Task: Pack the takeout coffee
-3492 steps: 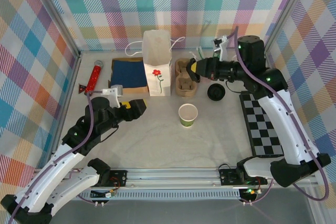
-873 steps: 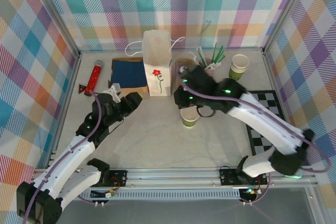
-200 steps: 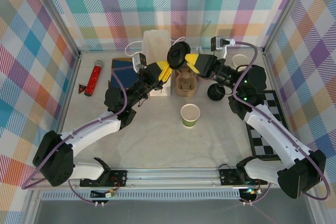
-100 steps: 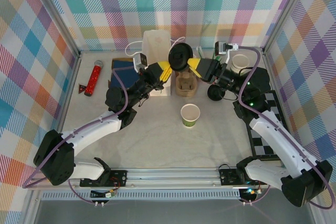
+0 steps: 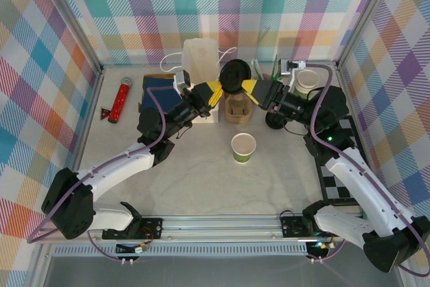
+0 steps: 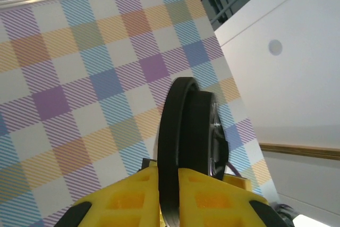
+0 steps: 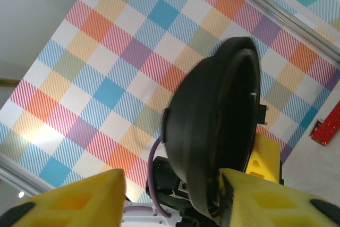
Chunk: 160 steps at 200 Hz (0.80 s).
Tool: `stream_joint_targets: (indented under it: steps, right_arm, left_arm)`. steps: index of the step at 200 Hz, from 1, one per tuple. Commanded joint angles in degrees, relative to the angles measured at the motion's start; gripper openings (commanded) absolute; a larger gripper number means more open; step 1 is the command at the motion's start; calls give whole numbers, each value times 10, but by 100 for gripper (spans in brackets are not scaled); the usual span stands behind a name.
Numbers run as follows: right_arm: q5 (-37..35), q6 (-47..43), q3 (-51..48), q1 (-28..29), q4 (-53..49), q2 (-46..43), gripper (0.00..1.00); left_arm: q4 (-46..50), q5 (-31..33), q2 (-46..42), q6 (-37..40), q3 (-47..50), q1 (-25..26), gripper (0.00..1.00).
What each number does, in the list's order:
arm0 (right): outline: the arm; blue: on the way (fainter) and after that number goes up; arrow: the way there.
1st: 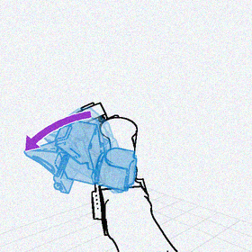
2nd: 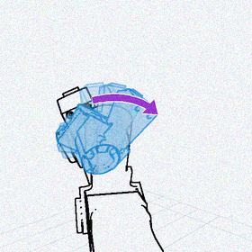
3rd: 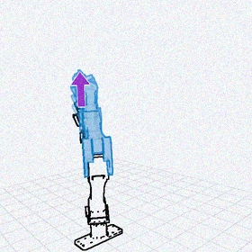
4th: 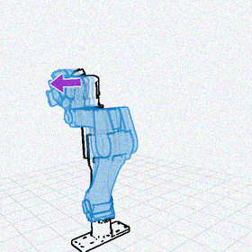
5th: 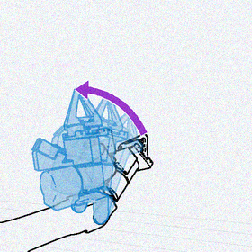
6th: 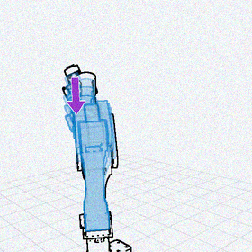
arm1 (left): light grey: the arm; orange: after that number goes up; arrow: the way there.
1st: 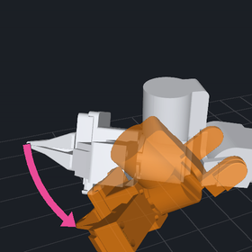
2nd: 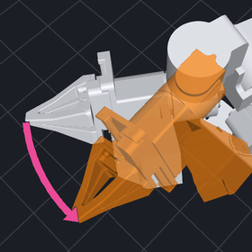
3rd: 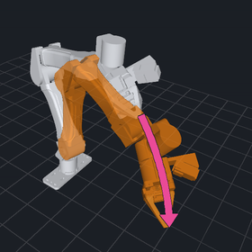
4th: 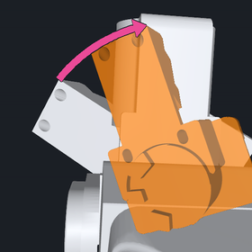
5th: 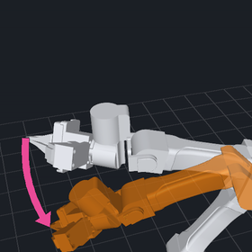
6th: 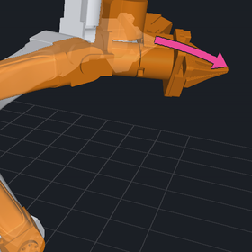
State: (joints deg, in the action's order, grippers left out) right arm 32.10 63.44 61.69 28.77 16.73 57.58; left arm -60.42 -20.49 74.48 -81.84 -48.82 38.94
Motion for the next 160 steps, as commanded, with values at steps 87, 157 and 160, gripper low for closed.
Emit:
stream_joint_targets:
  steps: [87,157,160]
  right_arm:
    - [-281,-198,55,-2,-426,-124,84]
    - [-317,-219,36,-2,-455,-134,85]
    - [-317,-220,35,-2,-455,-132,85]
  left_arm:
    - [150,-17,-46,76,16,5,14]
    - [294,-17,-57,140,99,7,14]
    - [293,-18,-54,140,103,8,14]
